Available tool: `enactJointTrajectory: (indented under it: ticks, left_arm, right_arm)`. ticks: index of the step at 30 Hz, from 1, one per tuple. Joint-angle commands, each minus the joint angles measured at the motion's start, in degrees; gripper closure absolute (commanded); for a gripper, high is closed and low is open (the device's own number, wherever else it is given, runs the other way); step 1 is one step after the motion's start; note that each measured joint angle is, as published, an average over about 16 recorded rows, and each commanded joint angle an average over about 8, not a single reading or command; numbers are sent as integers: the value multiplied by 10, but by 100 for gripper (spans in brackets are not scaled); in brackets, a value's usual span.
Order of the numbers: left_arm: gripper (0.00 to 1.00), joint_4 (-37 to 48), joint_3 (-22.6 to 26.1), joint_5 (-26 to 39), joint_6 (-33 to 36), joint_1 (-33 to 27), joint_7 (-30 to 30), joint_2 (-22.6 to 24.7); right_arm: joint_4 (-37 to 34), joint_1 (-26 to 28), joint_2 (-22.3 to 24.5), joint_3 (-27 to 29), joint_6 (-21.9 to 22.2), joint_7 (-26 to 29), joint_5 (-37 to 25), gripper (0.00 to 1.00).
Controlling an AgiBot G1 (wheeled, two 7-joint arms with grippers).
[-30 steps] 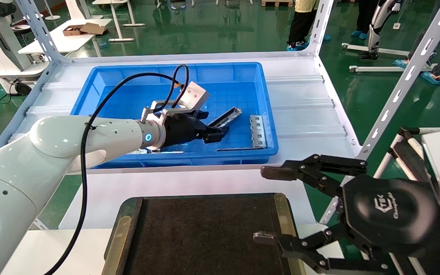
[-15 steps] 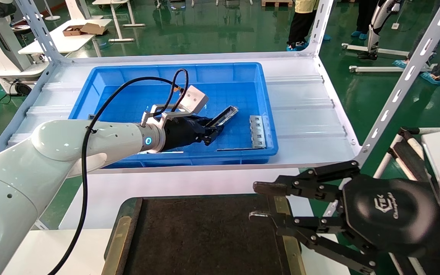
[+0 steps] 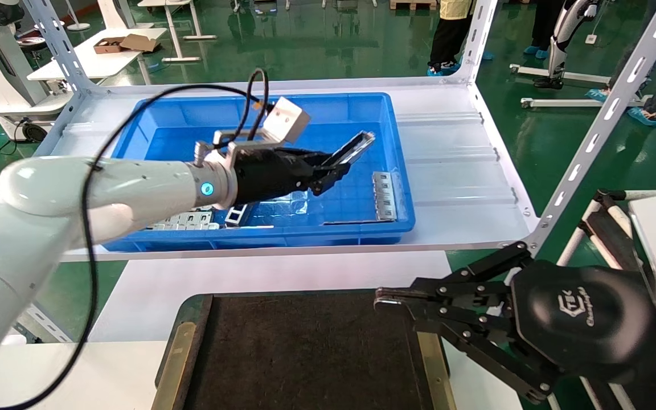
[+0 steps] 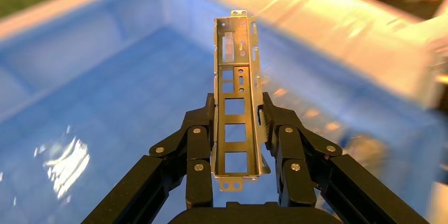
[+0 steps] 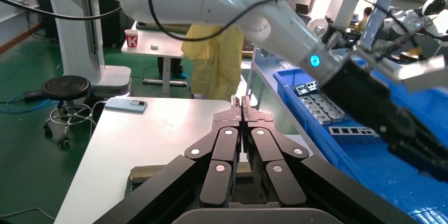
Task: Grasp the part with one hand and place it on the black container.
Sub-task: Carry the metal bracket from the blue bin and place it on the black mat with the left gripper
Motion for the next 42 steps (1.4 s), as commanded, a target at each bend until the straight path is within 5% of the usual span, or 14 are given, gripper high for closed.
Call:
enactJointTrajectory:
  ticks: [1, 10, 22, 33, 42]
  left_arm:
    - [100, -8, -10, -17, 27, -5, 16, -11]
    - [100, -205, -34, -63, 120, 37, 11, -142]
    - [100, -486, -35, -66, 80, 135, -50, -294]
    - [100, -513, -30, -102, 120, 213, -12, -347]
    - [100, -509, 12, -88, 38, 321, -50, -344]
  right_arm:
    - [0, 0, 0, 0, 0, 0, 0, 100]
    - [0, 0, 0, 0, 0, 0, 0, 100]
    - [0, 0, 0, 0, 0, 0, 0, 100]
    - [0, 0, 0, -1, 0, 0, 0, 100]
    - [0, 0, 0, -1, 0, 0, 0, 100]
